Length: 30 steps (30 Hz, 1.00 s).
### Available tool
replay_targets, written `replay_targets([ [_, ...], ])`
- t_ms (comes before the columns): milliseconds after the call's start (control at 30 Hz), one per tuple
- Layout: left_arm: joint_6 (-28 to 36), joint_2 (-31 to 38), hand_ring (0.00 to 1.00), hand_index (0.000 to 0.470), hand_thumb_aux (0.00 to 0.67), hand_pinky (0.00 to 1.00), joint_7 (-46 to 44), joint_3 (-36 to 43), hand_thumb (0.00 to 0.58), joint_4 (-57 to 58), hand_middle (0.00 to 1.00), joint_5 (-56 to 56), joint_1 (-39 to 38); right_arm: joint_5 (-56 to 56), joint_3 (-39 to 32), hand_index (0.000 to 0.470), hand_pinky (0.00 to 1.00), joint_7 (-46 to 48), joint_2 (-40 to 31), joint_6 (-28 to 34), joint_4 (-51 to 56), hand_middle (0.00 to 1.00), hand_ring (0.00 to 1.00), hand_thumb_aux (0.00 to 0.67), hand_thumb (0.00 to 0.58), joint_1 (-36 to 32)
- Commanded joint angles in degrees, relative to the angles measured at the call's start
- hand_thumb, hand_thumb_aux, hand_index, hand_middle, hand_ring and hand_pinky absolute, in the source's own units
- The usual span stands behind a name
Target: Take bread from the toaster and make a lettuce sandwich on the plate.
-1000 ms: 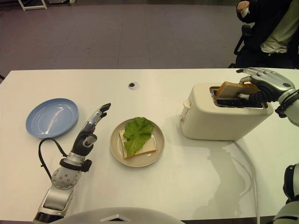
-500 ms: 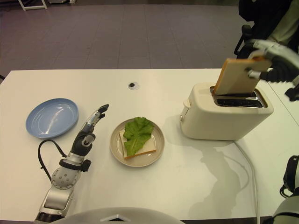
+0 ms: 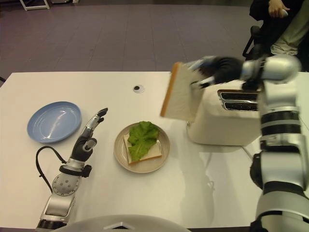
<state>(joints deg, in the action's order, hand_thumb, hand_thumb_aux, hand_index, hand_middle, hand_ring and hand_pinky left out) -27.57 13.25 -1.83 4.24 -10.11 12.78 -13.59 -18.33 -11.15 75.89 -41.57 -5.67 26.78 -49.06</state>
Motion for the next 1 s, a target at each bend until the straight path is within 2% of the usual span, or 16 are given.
replay_targets([
  [33, -2.2, 0.3, 0.0, 0.0, 0.0, 0.0, 2.5, -0.6, 0.0, 1.2, 0.0, 5.0, 1.1, 5.8, -7.4, 0.47, 0.0, -0.9, 6.4, 6.0, -3.0, 0.0, 0.0, 0.67, 0.58, 3.0],
  [200, -4.0, -0.1, 0.0, 0.0, 0.0, 0.0, 3.7, 0.2, 0.0, 1.1, 0.0, 7.3, 1.4, 14.7, -11.9, 0.47, 0.0, -7.5, 11.6, 5.1, -2.4, 0.0, 0.0, 0.67, 0.58, 7.0],
  [500, -5.2, 0.6, 0.0, 0.0, 0.0, 0.0, 4.0, 1.6, 0.0, 0.1, 0.0, 12.0, 0.7, 21.9, -13.1, 0.47, 0.0, -12.7, 13.0, 1.0, -7.0, 0.0, 0.0, 0.67, 0.58, 10.5],
  [800, -7.1, 5.4, 0.0, 0.0, 0.0, 0.0, 5.6, 4.7, 0.0, -6.5, 0.0, 31.8, -1.6, 29.9, -13.7, 0.47, 0.0, -20.0, 12.6, -0.4, -12.5, 0.0, 0.0, 0.67, 0.58, 13.7],
  [1000, -7.0, 9.3, 0.0, 0.0, 0.0, 0.0, 5.2, 6.9, 0.0, -8.7, 0.0, 42.1, -2.4, 30.9, -14.3, 0.47, 0.0, -20.3, 12.7, -0.2, -13.9, 0.0, 0.0, 0.67, 0.58, 15.6],
])
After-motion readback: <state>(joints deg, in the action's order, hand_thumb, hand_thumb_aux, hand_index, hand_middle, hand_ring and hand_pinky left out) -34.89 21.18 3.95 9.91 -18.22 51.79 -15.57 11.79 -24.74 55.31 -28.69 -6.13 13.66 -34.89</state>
